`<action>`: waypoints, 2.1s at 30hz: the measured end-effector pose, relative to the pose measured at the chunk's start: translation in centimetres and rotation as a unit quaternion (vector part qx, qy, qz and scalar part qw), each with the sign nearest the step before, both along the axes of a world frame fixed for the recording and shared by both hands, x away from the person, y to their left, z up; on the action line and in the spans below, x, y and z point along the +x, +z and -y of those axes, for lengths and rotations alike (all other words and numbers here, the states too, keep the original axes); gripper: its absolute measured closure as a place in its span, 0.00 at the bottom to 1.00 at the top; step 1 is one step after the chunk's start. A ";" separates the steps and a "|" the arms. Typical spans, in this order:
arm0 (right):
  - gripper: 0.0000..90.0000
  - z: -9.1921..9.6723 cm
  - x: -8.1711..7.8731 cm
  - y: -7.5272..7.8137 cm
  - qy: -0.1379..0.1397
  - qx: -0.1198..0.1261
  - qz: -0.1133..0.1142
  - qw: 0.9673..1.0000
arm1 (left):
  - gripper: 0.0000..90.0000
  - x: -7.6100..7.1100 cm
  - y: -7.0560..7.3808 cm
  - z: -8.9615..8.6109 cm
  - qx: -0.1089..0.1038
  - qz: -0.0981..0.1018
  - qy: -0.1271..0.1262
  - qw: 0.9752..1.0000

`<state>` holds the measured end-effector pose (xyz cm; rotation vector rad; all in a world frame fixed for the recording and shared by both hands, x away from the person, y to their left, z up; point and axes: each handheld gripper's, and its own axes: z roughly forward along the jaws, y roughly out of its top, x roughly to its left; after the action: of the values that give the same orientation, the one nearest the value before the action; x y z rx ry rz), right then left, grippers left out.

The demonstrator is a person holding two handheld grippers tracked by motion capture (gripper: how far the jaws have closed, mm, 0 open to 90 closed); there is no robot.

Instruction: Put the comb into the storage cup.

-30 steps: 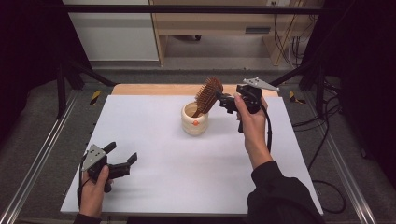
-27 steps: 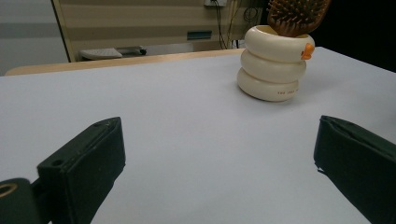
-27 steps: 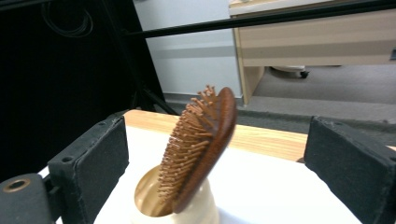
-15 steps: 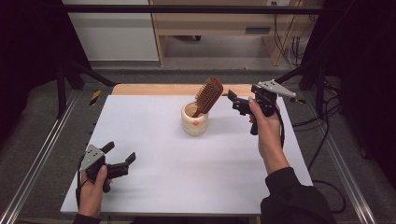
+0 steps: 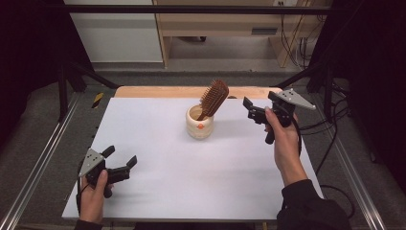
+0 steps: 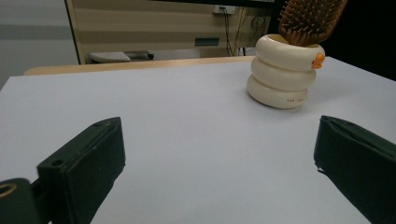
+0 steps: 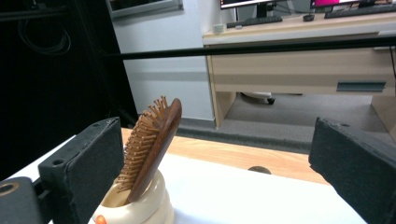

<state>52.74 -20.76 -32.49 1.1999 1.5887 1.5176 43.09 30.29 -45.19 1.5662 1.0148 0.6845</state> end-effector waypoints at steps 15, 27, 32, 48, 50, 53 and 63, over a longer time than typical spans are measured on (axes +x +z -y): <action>0.04 1.5 -3.0 0.5 0.022 -0.004 0.023 0.999 | 0.02 -1.1 0.7 -1.2 -0.013 0.020 0.012 1.000; 0.03 2.9 -4.3 -0.2 0.027 -0.010 0.022 0.999 | 0.02 -2.8 0.9 -2.4 -0.016 0.031 0.013 0.999; 0.03 3.6 -4.9 -0.7 0.026 -0.010 0.021 0.999 | 0.02 -3.0 1.0 -2.4 -0.019 0.034 0.012 0.999; 0.05 6.4 -6.7 -1.9 0.005 -0.018 0.017 1.000 | 0.02 -2.8 0.9 -2.8 -0.020 0.037 0.017 0.999; 0.04 6.6 -6.9 -2.1 0.003 -0.019 0.018 1.000 | 0.02 -2.9 0.9 -2.8 -0.016 0.035 0.016 0.999; 0.04 6.9 -7.3 -2.5 0.002 -0.020 0.017 1.000 | 0.02 -2.9 1.0 -2.8 -0.016 0.038 0.014 0.999; 0.04 7.5 -8.3 -3.6 -0.001 -0.037 0.020 0.999 | 0.02 -2.9 0.8 -3.0 -0.016 0.035 0.016 0.999</action>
<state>44.41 -28.22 -36.04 1.1236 1.6018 1.4606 40.24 33.29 -44.37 1.4908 0.9957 0.7370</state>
